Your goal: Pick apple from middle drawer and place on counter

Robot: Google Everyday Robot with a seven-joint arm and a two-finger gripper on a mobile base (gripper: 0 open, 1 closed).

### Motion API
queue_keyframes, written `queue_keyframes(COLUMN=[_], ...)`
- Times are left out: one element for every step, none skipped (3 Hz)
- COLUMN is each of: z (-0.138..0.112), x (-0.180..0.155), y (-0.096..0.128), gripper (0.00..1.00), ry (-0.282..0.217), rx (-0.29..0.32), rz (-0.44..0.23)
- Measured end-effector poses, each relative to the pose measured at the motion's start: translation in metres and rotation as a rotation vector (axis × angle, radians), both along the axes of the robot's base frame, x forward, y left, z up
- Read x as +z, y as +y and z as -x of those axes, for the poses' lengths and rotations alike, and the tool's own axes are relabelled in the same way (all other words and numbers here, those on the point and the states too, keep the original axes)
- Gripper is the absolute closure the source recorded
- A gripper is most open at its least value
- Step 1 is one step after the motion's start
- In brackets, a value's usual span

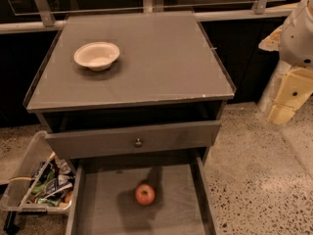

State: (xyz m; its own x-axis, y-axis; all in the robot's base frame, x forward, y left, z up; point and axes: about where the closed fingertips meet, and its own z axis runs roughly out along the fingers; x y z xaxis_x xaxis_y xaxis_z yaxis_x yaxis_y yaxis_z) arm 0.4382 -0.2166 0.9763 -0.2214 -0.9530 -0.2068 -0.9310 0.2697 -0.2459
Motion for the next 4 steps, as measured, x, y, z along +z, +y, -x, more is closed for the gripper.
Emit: queue_keyframes(z=[0.003,0.014,0.022,0.026], x=[-0.005,-0.026,-0.067,-0.112], y=[0.003,0.015,0.026,0.033], gripper=[0.0,0.0,0.0,0.0], ry=[-0.006,-0.022,-0.028,-0.035], rx=[-0.004,0.01,0.05,0.073], rz=[-0.004,-0.017,-0.056,-0.123])
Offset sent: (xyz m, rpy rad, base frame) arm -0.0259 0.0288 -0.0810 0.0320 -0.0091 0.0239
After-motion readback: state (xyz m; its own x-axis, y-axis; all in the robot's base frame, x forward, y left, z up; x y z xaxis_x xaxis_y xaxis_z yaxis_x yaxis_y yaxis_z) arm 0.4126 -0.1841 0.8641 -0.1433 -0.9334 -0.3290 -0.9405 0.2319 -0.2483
